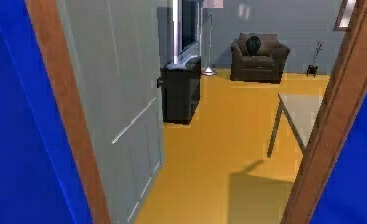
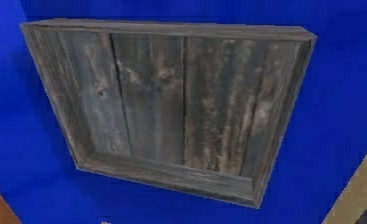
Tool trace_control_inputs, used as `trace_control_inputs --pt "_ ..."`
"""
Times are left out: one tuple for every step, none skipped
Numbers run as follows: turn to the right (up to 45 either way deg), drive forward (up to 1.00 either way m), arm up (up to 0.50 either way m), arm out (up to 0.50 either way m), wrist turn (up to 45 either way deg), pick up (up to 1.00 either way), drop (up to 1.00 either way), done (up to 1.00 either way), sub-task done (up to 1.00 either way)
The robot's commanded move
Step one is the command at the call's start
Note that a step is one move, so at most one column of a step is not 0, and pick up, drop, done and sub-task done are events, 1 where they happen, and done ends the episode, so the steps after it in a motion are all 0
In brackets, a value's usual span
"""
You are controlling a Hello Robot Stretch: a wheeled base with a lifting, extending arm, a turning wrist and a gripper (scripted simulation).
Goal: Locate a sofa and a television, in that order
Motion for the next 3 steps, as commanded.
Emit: trace_control_inputs --pt "0.0 0.55 0.00 0.00 0.0 0.00 0.00 0.00 0.00" --pt "12.0 0.00 0.00 0.00 0.0 0.00 0.00 0.00 0.00" --pt "0.0 1.00 0.00 0.00 0.0 0.00 0.00 0.00 0.00"
